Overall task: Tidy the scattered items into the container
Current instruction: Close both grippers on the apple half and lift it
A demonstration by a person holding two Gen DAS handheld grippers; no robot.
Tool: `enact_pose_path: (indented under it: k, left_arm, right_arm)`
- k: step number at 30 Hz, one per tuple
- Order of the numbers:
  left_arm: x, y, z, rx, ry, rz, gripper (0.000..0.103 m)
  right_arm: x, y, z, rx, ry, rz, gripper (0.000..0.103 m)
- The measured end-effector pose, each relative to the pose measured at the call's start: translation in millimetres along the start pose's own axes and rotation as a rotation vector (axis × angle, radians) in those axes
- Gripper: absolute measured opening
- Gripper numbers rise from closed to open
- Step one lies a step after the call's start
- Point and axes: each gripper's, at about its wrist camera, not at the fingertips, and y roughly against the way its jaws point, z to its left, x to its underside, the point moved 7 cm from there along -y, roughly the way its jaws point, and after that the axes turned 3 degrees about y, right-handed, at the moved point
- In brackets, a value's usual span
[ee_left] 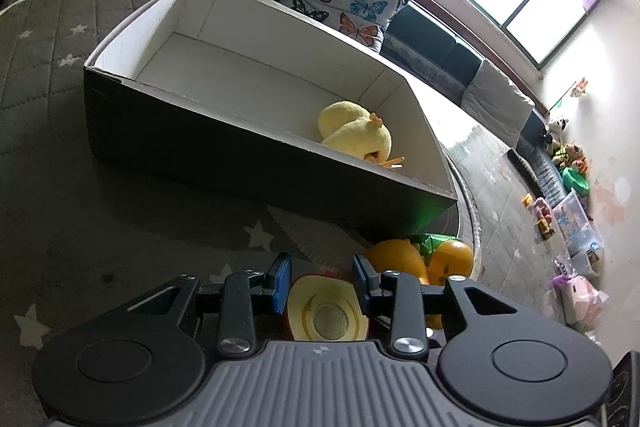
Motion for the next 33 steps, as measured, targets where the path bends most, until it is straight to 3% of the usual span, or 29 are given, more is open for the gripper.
enact_pose_path:
  k: [13, 21, 33]
  left_arm:
    - [1.8, -7.6, 8.2, 0.003, 0.034, 0.029, 0.033]
    - [-4.5, 6.3, -0.5, 0.017, 0.011, -0.007, 0.029]
    - [-66.1, 18.2, -27.6, 0.058, -0.02, -0.123, 0.029]
  right_arm:
    - [-0.1, 1.3, -1.4, -0.019, -0.001, 0.003, 0.054]
    - [-12.3, 8.0, -7.6, -0.021, 0.002, -0.021, 0.054]
    - [-73.1, 16.0, -28.7, -0.01, 0.05, -0.11, 0.054]
